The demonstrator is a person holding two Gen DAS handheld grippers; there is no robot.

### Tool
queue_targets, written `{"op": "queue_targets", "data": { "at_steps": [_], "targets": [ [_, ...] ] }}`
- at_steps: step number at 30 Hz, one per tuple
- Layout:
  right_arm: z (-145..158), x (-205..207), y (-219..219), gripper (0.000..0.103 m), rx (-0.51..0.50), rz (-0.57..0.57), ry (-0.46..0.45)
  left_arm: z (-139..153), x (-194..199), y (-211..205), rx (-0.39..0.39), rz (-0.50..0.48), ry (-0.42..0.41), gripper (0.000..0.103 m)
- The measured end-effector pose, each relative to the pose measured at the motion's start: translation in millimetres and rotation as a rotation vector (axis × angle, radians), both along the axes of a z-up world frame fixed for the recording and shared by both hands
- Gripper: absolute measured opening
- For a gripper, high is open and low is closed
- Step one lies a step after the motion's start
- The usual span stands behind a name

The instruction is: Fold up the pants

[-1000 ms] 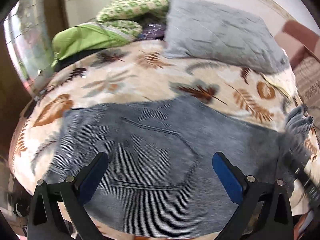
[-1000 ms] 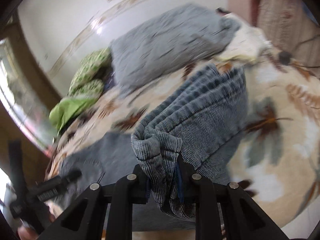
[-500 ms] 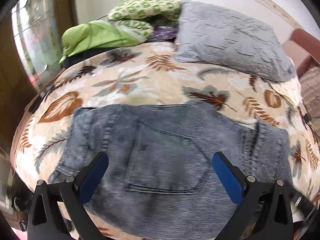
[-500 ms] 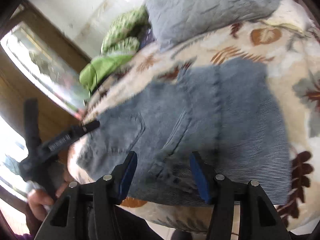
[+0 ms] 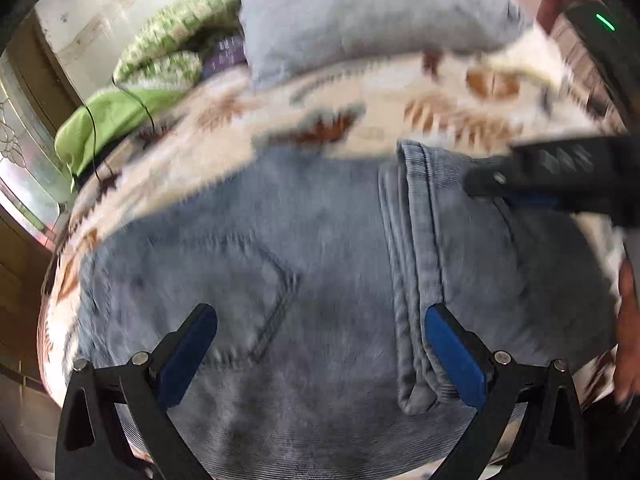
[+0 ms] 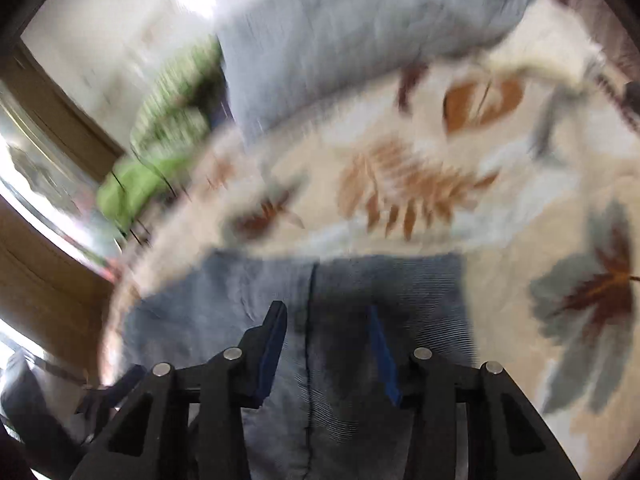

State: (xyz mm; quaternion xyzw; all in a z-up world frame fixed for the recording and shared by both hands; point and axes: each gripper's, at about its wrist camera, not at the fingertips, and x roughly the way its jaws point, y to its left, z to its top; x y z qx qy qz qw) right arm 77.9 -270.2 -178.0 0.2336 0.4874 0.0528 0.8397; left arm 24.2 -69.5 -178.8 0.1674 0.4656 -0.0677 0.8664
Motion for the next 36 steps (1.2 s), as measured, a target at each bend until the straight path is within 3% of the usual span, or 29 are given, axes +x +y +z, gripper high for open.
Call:
{"op": "queue_targets", "data": {
  "at_steps": [1,4,7,10,15,20,23,27,30,36],
  "targets": [
    [-12.5,10.1,6.3,0.045,-0.016,0.024,0.055,-1.3,-2.3,4.2,-0.024,0.007,-0.009,0.103],
    [-9.2,21.6,18.0,0.049,-0.103,0.069,0.055,3.9,-8.9,11.5,-0.050,0.013,-0.007,0.103],
    [-4.0,18.5,18.4,0.052,-0.105,0.068,0.050,18.0,-16.1,20.5,-0.028,0.005,-0.017,0.103],
    [11.5,4.9,18.4,0.052,-0.029,0.082,-0.019,44.1,-30.5,47.4,-0.054,0.030,-0.084,0.103],
    [28.1,-14.5,37.1,0.052,-0.006,0.095,-0.096,81.3,-35.6,108.2,-0.071,0.169,-0.186,0.103],
    [23.5,-20.2,73.5,0.052,-0.123,0.152,-0.112,100.2,-34.1,168.3,-0.116,0.320,-0.238,0.103],
    [21.1,-28.7,75.2,0.052,-0.148,0.153,-0.125,102.9,-31.9,197.5,-0.138,0.373,-0.258,0.103],
    [3.1,-37.6,79.3,0.052,-0.201,0.165,-0.075,92.7,-24.9,224.2,-0.148,0.411,-0.257,0.103],
    [3.6,-42.3,90.5,0.052,-0.297,0.213,-0.119,80.3,-17.3,241.7,-0.164,0.438,-0.242,0.103],
    [19.5,-53.3,78.6,0.052,-0.232,0.163,-0.214,61.6,-9.7,273.7,-0.180,0.473,-0.236,0.103]
  ]
}}
